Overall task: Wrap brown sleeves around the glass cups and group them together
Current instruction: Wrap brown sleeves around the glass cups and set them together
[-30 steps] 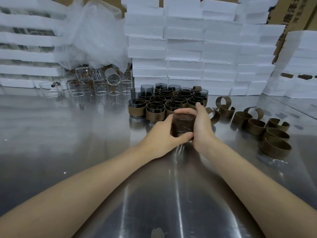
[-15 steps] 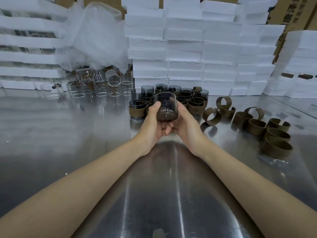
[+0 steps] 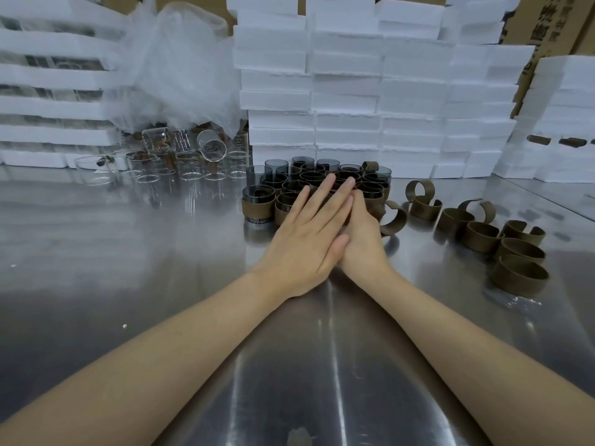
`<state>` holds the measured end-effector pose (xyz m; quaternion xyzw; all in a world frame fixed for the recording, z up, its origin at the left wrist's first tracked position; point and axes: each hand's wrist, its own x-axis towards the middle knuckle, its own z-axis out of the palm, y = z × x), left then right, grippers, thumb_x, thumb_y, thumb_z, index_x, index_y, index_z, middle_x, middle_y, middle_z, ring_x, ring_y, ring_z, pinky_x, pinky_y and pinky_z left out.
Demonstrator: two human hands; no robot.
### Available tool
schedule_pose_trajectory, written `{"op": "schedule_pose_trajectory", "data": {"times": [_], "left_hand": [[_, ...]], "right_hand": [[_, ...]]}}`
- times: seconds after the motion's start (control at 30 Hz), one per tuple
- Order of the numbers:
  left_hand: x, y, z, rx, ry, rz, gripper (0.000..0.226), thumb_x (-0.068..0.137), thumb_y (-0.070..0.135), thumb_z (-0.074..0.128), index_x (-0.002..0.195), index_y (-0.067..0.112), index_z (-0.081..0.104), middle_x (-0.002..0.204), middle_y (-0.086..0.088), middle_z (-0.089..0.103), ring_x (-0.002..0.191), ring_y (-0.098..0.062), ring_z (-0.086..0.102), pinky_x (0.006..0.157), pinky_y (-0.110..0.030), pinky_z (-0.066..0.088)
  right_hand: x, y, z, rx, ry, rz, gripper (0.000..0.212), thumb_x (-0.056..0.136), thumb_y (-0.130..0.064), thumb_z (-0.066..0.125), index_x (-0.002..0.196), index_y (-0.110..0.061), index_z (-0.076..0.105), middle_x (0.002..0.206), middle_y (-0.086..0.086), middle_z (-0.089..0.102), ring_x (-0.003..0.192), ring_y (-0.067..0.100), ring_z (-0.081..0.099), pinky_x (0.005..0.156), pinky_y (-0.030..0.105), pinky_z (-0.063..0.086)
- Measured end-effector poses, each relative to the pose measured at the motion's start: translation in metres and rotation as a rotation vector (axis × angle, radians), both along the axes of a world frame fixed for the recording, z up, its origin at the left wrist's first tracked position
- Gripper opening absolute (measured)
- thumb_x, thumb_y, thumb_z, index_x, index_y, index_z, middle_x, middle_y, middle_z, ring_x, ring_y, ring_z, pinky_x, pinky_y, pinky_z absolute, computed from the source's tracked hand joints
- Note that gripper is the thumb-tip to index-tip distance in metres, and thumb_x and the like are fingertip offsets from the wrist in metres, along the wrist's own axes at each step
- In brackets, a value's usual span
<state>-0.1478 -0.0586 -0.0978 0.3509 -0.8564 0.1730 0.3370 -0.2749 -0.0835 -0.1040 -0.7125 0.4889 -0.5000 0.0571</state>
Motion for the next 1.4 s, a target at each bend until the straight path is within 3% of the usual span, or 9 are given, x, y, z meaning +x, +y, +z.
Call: {"op": "schedule_pose_trajectory", "data": {"times": [0.07, 0.27, 0.4, 0.57, 0.8, 0.9, 1.0, 1.13, 1.4], "left_hand": [[-0.003, 0.001, 0.0, 0.0, 0.029, 0.057, 0.058, 0.102, 0.032, 0.024, 0.152, 0.002, 0.026, 0.162, -0.008, 0.011, 0.151, -0.027, 0.0, 0.124, -0.04, 0.002], [-0.004, -0.003, -0.005, 0.332, 0.505, -0.042, 0.068, 0.103, 0.042, 0.031, 0.156, 0.012, 0.002, 0.163, 0.001, -0.008, 0.151, -0.014, 0.0, 0.123, -0.03, 0.004], [-0.001, -0.011, 0.0, 0.844, 0.957, -0.161, 0.067, 0.095, 0.064, 0.023, 0.153, 0.03, 0.023, 0.155, 0.009, 0.035, 0.141, -0.01, 0.035, 0.118, -0.044, 0.028], [0.011, -0.019, 0.008, 1.22, 1.455, -0.317, 0.055, 0.103, 0.054, 0.021, 0.121, 0.022, 0.062, 0.113, -0.001, 0.073, 0.102, -0.02, 0.07, 0.084, -0.04, 0.058], [0.008, -0.023, 0.006, 1.307, 1.416, -0.361, 0.061, 0.1, 0.06, 0.02, 0.111, 0.02, 0.064, 0.1, -0.006, 0.075, 0.088, -0.02, 0.073, 0.088, -0.039, 0.053], [0.002, -0.02, 0.001, 1.294, 1.279, -0.395, 0.043, 0.093, 0.063, 0.039, 0.119, 0.033, 0.056, 0.125, -0.001, 0.066, 0.111, -0.018, 0.066, 0.101, -0.045, 0.049], [0.001, -0.016, -0.003, 1.219, 1.055, -0.39, 0.069, 0.081, 0.059, 0.062, 0.141, 0.04, 0.034, 0.135, 0.011, 0.055, 0.121, -0.008, 0.058, 0.106, -0.039, 0.046], [0.002, -0.012, -0.006, 1.095, 0.96, -0.395, 0.101, 0.076, 0.043, 0.068, 0.155, 0.034, 0.005, 0.149, 0.011, 0.038, 0.133, -0.009, 0.046, 0.111, -0.039, 0.041], [0.001, -0.015, -0.005, 0.962, 1.103, -0.443, 0.057, 0.088, 0.033, 0.059, 0.14, 0.023, 0.039, 0.131, 0.008, 0.051, 0.119, -0.013, 0.06, 0.093, -0.038, 0.055]], "right_hand": [[-0.003, 0.001, 0.0, -0.006, 0.053, -0.008, 0.035, 0.089, -0.038, 0.049, 0.055, -0.034, 0.053, 0.055, -0.014, 0.049, 0.059, 0.003, 0.047, 0.063, 0.024, 0.045], [0.001, 0.009, 0.006, 0.046, -0.031, 0.217, 0.033, 0.078, -0.007, 0.061, 0.083, -0.03, 0.039, 0.073, -0.01, 0.053, 0.063, 0.003, 0.048, 0.057, 0.016, 0.041], [-0.002, 0.011, 0.005, 0.145, -0.027, 0.268, 0.04, 0.071, 0.007, 0.066, 0.089, -0.016, 0.04, 0.073, 0.001, 0.054, 0.071, 0.025, 0.055, 0.063, 0.043, 0.046], [0.003, 0.014, 0.004, 0.202, -0.074, 0.411, 0.05, 0.067, 0.005, 0.071, 0.085, -0.027, 0.037, 0.088, -0.011, 0.063, 0.081, 0.012, 0.063, 0.071, 0.035, 0.053], [0.006, 0.01, 0.002, 0.47, -0.403, 0.422, 0.051, 0.059, 0.023, 0.063, 0.094, -0.009, 0.047, 0.089, 0.007, 0.062, 0.081, 0.016, 0.062, 0.069, 0.035, 0.052], [0.005, 0.009, 0.004, 0.587, -0.582, 0.431, 0.054, 0.058, 0.019, 0.059, 0.104, -0.008, 0.054, 0.092, 0.01, 0.065, 0.085, 0.023, 0.066, 0.071, 0.036, 0.058], [0.003, 0.006, 0.004, 0.643, -0.708, 0.468, 0.053, 0.067, 0.018, 0.051, 0.113, -0.007, 0.053, 0.094, 0.013, 0.066, 0.078, 0.02, 0.07, 0.065, 0.032, 0.057], [0.0, 0.003, 0.005, 0.617, -0.604, 0.398, 0.048, 0.078, 0.014, 0.047, 0.115, -0.016, 0.055, 0.108, 0.015, 0.067, 0.089, 0.021, 0.068, 0.075, 0.037, 0.06], [-0.004, 0.001, 0.01, 0.298, -0.062, -0.001, 0.043, 0.077, 0.0, 0.051, 0.116, -0.016, 0.056, 0.111, 0.003, 0.05, 0.092, 0.018, 0.052, 0.079, 0.031, 0.044]]}}
